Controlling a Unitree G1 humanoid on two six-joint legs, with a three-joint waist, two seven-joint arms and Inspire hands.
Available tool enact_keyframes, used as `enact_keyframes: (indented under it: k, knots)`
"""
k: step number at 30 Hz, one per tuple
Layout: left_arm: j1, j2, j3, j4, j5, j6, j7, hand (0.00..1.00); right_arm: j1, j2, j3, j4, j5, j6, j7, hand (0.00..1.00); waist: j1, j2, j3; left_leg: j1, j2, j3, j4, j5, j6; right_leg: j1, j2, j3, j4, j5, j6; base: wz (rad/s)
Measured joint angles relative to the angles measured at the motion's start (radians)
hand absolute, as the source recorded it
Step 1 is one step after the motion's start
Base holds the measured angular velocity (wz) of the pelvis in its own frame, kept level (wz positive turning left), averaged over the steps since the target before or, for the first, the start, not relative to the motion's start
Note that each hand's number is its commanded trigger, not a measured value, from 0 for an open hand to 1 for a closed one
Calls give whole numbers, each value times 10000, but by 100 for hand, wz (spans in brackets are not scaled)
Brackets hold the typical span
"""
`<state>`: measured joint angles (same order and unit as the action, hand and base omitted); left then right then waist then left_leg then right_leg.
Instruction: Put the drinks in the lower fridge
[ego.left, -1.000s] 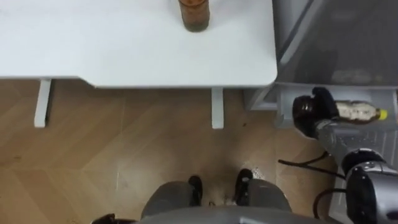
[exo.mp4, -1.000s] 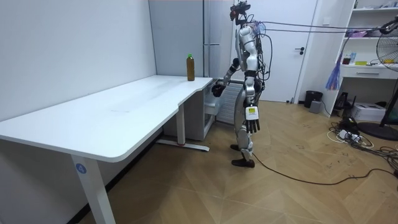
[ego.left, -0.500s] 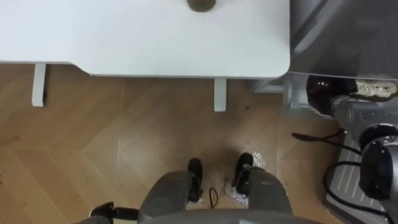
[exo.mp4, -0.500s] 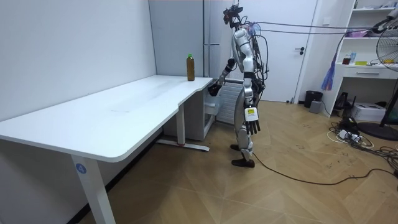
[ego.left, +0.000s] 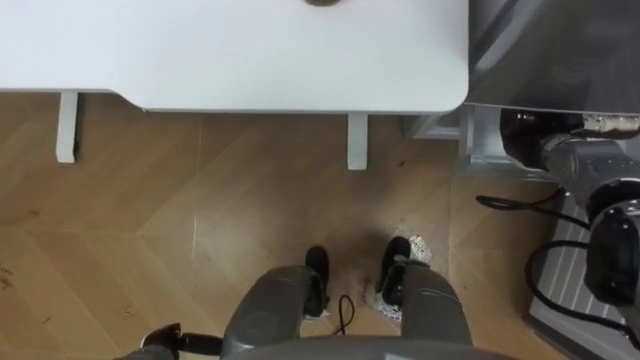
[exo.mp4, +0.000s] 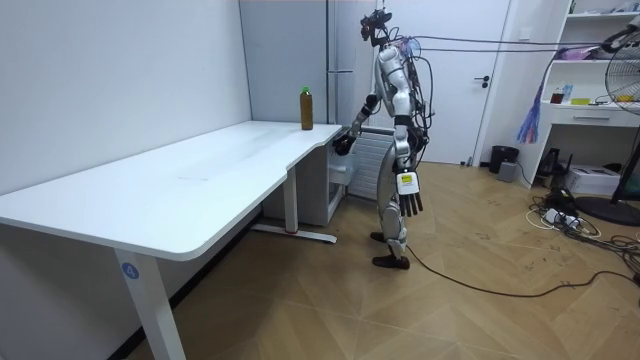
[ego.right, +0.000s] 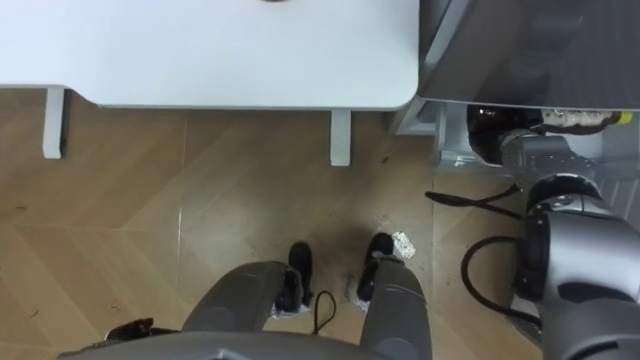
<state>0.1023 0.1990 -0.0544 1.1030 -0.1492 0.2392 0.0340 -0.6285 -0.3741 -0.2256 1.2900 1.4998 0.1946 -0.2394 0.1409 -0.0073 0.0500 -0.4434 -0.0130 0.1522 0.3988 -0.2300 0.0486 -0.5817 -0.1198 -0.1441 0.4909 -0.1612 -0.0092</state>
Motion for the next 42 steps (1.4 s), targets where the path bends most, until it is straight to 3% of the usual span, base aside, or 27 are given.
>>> enact_keyframes:
  k: [5,33,37,42]
  knots:
    - [1,32,-9,-2,1,3,-83,0,-3,-47,19,2,-91,36,-36,0,31,-66,10,-28,-20,62,95,0,0,-53,11,52,17,-1,1,-2]
    - [1,126,96,-36,50,3,-172,0,79,-265,83,545,-565,68,418,0,21,-2,-47,224,5,-25,166,4,7,346,3,-178,-80,51,-1,2]
    - [-2,130,243,-42,57,0,-160,0,299,-274,69,808,-786,81,609,0,-42,14,-141,481,24,-203,156,3,6,777,21,-362,-291,61,7,12]
    - [1,132,532,168,29,-72,-123,0,865,-284,70,810,-1335,227,1122,0,-179,20,-181,1107,70,-177,-45,3,6,1546,88,-475,-698,125,81,3]
